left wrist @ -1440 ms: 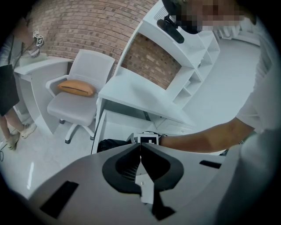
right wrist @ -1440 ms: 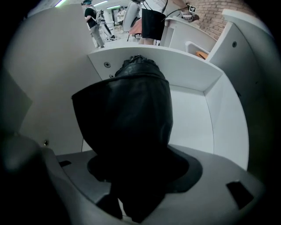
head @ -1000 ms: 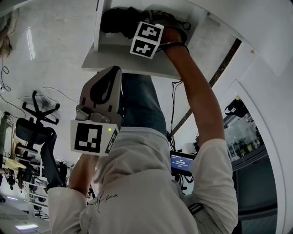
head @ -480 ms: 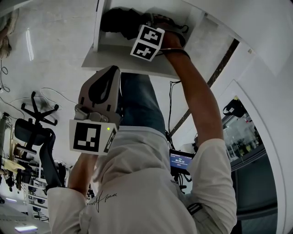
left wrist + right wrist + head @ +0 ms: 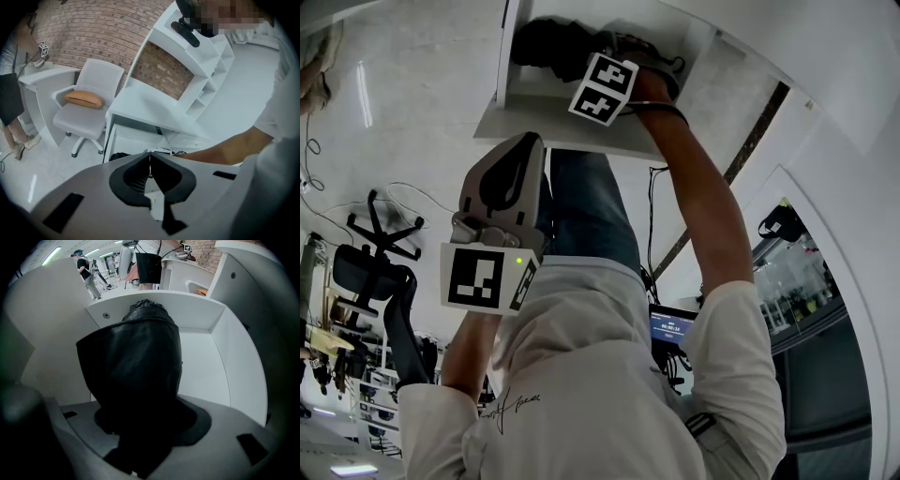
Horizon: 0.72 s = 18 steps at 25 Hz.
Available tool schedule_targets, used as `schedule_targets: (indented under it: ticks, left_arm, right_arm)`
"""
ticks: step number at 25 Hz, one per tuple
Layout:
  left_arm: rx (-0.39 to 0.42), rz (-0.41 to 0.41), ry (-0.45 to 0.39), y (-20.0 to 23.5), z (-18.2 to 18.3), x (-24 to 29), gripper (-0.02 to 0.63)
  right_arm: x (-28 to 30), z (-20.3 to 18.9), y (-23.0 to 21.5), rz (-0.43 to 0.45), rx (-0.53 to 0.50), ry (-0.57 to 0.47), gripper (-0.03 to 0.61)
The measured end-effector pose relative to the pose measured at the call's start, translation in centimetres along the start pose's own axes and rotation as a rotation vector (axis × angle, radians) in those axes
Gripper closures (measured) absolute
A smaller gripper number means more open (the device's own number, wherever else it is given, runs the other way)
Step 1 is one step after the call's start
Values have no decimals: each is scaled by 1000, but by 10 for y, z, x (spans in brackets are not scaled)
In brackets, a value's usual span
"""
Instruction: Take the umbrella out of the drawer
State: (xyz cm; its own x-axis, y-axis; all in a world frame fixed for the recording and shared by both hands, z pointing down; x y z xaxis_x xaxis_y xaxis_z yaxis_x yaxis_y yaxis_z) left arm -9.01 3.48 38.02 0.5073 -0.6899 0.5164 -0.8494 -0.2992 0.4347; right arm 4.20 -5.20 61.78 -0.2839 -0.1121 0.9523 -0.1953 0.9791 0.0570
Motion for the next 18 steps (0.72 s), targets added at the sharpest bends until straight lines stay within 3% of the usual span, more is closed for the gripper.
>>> schedule_targets:
  ticks: [18]
  left_arm:
    - [6,0,-4,0,5,0,597]
  right_arm:
    - [-4,-2,7,15,43,1,347]
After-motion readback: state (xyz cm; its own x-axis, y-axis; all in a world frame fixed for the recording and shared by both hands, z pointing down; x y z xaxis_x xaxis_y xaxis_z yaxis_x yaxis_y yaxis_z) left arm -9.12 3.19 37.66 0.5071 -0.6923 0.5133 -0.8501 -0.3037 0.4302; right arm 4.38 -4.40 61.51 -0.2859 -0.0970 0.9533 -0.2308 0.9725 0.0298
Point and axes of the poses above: the fingertips, and each gripper's own axes: x forward along the fingers, y to its left, z out of its top, the point moved 7 cm from there along -x, backward along the fingers, and after that the axes turned 10 degrees about -y, right-handed, at the moved point
